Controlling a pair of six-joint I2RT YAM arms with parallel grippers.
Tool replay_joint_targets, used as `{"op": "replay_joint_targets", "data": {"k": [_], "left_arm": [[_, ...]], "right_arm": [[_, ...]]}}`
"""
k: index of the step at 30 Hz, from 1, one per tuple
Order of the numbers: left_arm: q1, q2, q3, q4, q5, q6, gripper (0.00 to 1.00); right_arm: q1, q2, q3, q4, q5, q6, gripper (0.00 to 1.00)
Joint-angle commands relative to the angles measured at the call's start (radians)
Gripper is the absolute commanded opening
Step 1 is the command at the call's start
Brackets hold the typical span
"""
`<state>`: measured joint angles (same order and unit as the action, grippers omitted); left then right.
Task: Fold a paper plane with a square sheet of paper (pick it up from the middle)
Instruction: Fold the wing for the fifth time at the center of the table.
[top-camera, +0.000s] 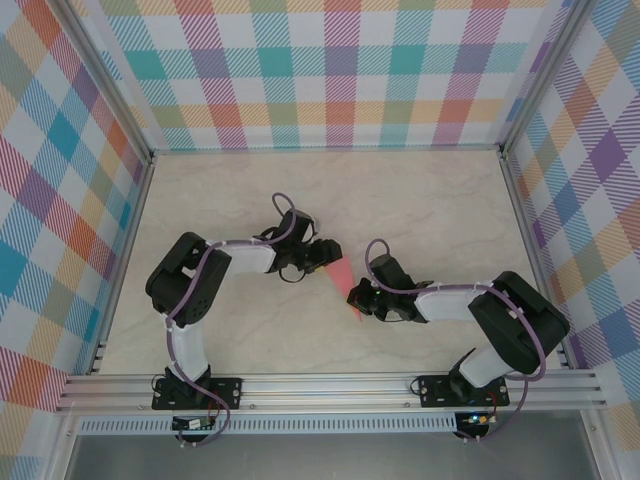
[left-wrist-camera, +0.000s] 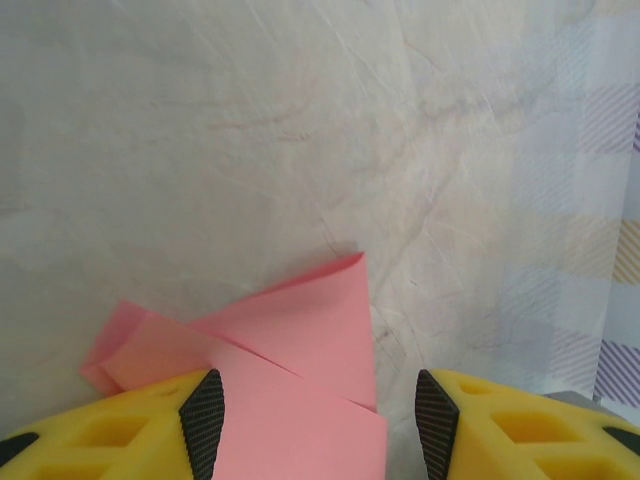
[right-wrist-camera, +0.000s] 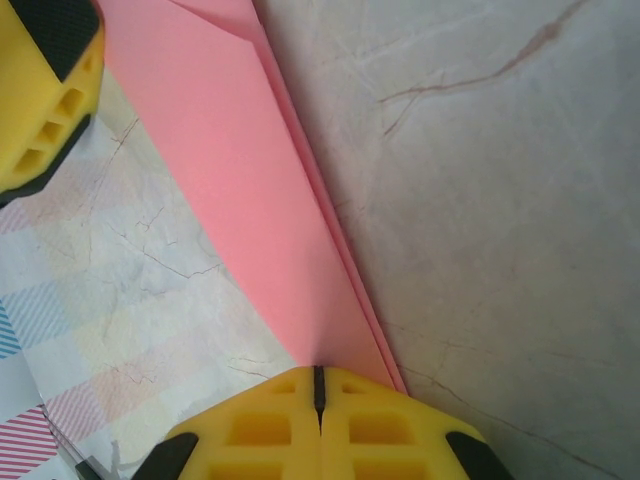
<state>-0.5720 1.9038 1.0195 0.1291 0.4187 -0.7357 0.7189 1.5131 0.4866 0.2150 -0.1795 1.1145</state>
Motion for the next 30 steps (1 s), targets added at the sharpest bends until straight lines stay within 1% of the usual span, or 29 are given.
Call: {"op": "replay_joint_targets", "data": {"k": [1,4,7,10,14,18,20,23,30], "left_arm": [[0.058,0.03,0.019,-0.085,-0.043,0.04,0.56],[0.076,0.043,0.05,-0.133,-0.05,0.072,0.56],[0.101,0.054,0.063,-0.138,-0.023,0.073,0.56],[0.119,0.031,0.078,-0.158,-0.012,0.082,0.56],[0.13,-0.041,0.112,-0.222,-0.005,0.103,0.56],[0.126,-0.148,0.085,-0.22,0.021,0.087,0.57],[0.109,-0.189,0.062,-0.201,0.054,0.075,0.57],[0.058,-0.227,0.038,-0.194,0.049,0.068,0.57],[-0.06,-0.195,-0.007,-0.088,0.033,0.009,0.57]], "right_arm": [[0.003,0.041,-0.04,-0.235,0.015,-0.016,0.03],[0.001,0.042,-0.042,-0.235,0.009,-0.017,0.03],[0.001,0.039,-0.043,-0.232,0.005,-0.018,0.03],[0.0,0.039,-0.037,-0.231,-0.001,-0.02,0.03],[0.0,0.038,-0.031,-0.231,-0.003,-0.018,0.03],[0.001,0.039,-0.016,-0.232,-0.001,-0.024,0.04],[0.0,0.043,-0.01,-0.232,0.0,-0.028,0.04],[0.001,0.055,0.001,-0.235,-0.001,-0.032,0.04],[0.001,0.067,-0.001,-0.225,-0.006,-0.036,0.03]]}}
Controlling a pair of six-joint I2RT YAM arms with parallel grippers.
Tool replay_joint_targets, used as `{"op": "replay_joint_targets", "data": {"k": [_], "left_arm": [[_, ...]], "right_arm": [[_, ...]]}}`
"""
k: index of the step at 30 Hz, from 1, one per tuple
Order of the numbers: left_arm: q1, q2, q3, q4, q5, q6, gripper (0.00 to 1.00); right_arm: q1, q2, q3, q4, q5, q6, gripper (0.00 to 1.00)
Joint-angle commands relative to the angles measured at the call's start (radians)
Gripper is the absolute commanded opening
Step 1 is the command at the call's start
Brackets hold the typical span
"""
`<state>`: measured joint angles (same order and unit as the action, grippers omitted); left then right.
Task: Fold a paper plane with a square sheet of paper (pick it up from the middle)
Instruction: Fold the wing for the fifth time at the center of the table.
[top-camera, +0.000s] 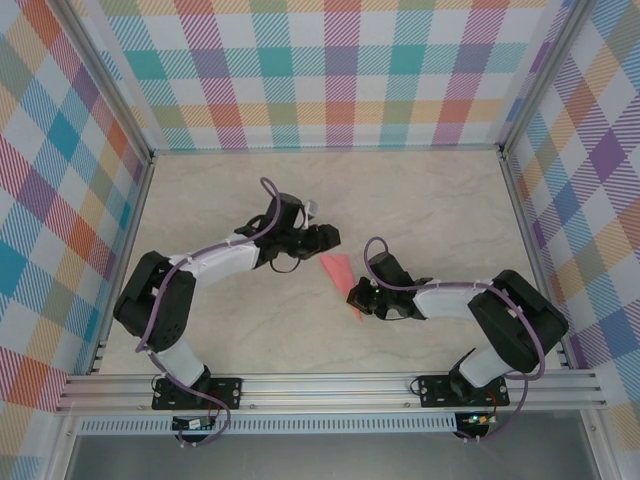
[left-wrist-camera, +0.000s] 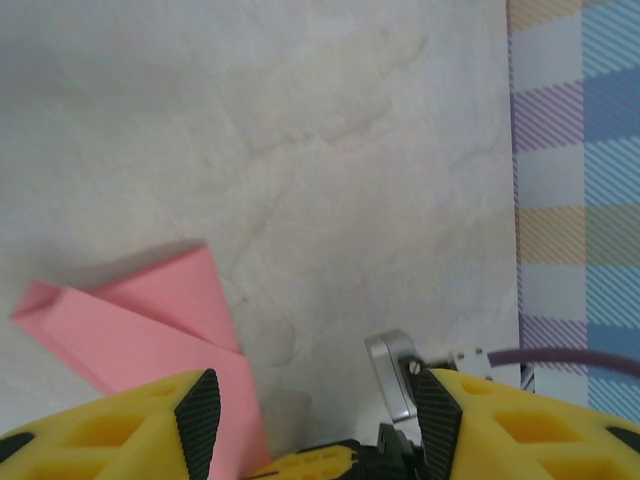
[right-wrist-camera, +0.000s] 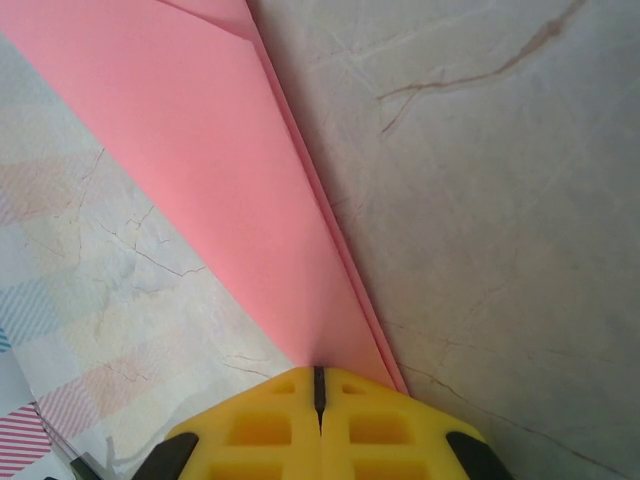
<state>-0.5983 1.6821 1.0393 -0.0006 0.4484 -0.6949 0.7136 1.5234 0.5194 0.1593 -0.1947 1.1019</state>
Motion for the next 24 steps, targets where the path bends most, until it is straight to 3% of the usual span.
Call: {"op": "replay_joint_targets", "data": {"k": [1,12,24], "left_arm": [[-0.047,0.043,-0.035,0.066,0.0,-0.042,0.57],[-0.069,0.193,-0.008,0.11,-0.059,-0.041,0.57],[0.027,0.25,0.024,0.039,-0.088,-0.007,0.56]], "right_arm": [[0.006,0.055,-0.038,-0.166,0.009,-0.024,0.03],[0.006,0.051,-0.05,-0.174,0.016,-0.028,0.03],[0.006,0.046,-0.059,-0.194,0.018,-0.033,0.03]]}}
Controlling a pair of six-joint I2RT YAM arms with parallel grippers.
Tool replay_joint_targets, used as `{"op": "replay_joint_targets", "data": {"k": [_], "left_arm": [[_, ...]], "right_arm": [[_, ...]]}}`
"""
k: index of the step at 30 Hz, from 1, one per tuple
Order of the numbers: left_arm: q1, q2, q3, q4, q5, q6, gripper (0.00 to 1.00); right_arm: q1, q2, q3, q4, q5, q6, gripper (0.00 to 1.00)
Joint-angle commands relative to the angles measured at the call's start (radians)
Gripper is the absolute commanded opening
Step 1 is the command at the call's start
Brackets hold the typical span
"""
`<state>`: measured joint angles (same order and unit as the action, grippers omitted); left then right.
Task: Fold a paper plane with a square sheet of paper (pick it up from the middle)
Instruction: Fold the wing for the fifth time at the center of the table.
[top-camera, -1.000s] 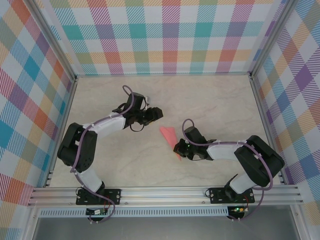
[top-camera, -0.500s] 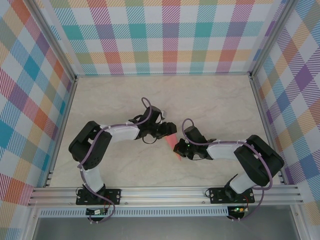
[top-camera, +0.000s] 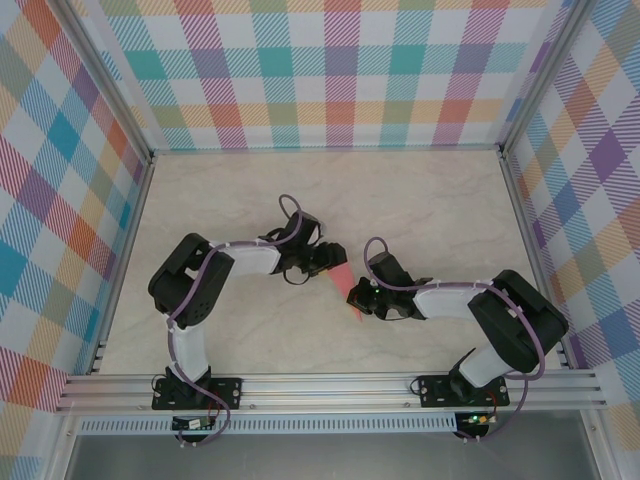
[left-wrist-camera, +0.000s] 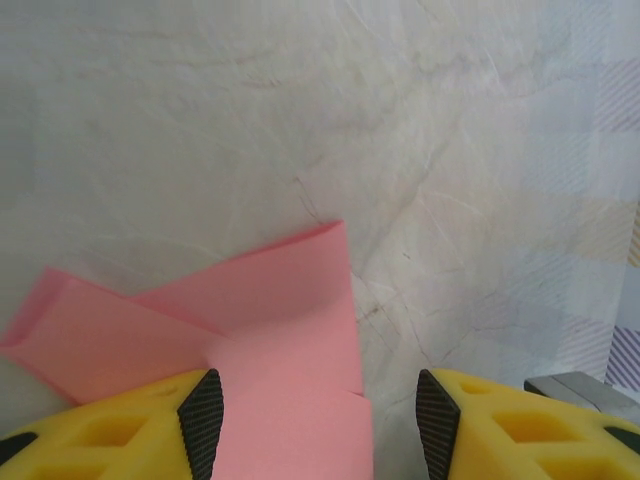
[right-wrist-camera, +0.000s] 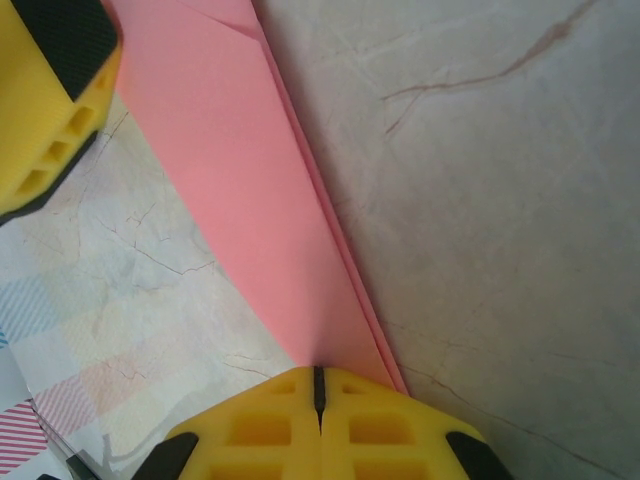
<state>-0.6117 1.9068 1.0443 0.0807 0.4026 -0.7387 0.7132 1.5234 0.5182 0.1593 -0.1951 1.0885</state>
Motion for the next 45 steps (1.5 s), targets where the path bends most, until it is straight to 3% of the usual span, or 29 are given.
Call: {"op": "replay_joint_targets", "data": {"k": [1,8,18,28,45], "left_arm": [[0.051,0.032,0.029,-0.053,-0.041,0.041,0.56],[0.091,0.052,0.103,-0.129,-0.024,0.075,0.56],[0.09,-0.057,0.159,-0.209,-0.02,0.107,0.56],[-0.031,-0.141,0.067,-0.138,0.021,0.071,0.54],[-0.108,0.003,0.005,-0.01,0.0,-0.018,0.53]], "right_arm": [[0.006,0.046,-0.055,-0.194,0.017,-0.019,0.03],[0.006,0.052,-0.039,-0.203,0.013,-0.022,0.03],[0.006,0.052,-0.019,-0.215,0.013,-0.021,0.04],[0.006,0.051,-0.022,-0.2,0.02,-0.012,0.04],[0.006,0.04,-0.026,-0.196,0.023,-0.016,0.05]]}}
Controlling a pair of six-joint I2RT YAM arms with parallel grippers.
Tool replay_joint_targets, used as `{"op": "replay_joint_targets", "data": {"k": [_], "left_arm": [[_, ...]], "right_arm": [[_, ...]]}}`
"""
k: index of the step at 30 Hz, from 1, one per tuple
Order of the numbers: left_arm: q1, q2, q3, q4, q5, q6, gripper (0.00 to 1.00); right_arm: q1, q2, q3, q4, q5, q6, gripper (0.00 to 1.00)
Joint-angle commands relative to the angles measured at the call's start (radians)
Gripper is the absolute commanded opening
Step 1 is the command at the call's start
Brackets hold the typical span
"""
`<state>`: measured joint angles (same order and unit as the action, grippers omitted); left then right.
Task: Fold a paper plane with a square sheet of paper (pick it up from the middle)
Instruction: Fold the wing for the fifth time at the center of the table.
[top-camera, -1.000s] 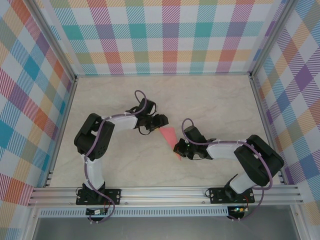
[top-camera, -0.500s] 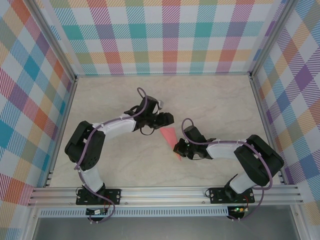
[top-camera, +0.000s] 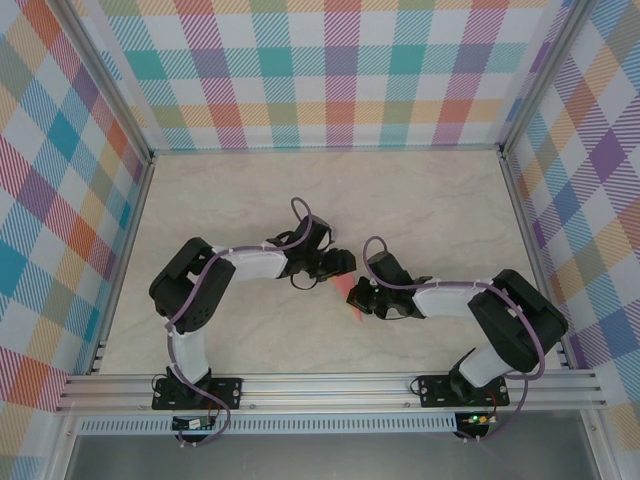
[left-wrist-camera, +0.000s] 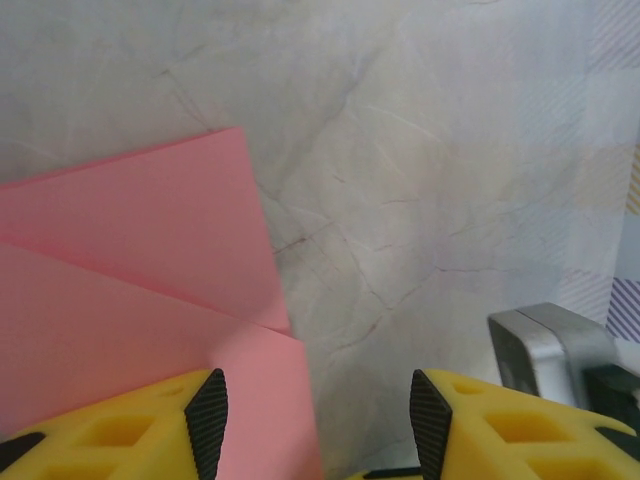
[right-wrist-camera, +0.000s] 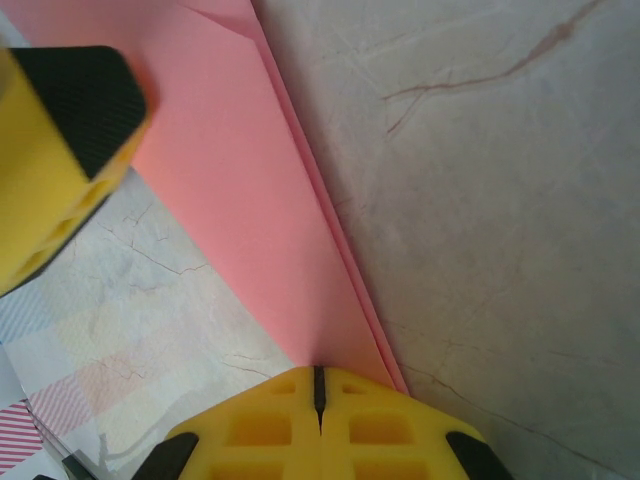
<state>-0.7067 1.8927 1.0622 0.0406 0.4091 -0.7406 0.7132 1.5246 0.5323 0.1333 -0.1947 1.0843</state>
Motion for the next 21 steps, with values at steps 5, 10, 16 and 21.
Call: {"op": "replay_joint_targets", "data": {"k": [5,10,16,21], "left_arm": [[-0.012,0.044,-0.029,0.024,-0.031,-0.016,0.52],[-0.013,0.064,-0.044,0.025,-0.043,-0.016,0.52],[-0.013,0.071,-0.057,0.024,-0.049,-0.016,0.51],[-0.012,0.067,-0.059,0.016,-0.05,-0.01,0.51]], "right_arm": [[0.006,0.03,-0.034,-0.177,0.021,-0.017,0.05],[0.006,0.015,-0.016,-0.183,0.009,-0.027,0.07],[0.006,-0.057,0.004,-0.15,-0.042,-0.065,0.08],[0.006,-0.11,-0.009,-0.091,-0.09,-0.084,0.08]]}}
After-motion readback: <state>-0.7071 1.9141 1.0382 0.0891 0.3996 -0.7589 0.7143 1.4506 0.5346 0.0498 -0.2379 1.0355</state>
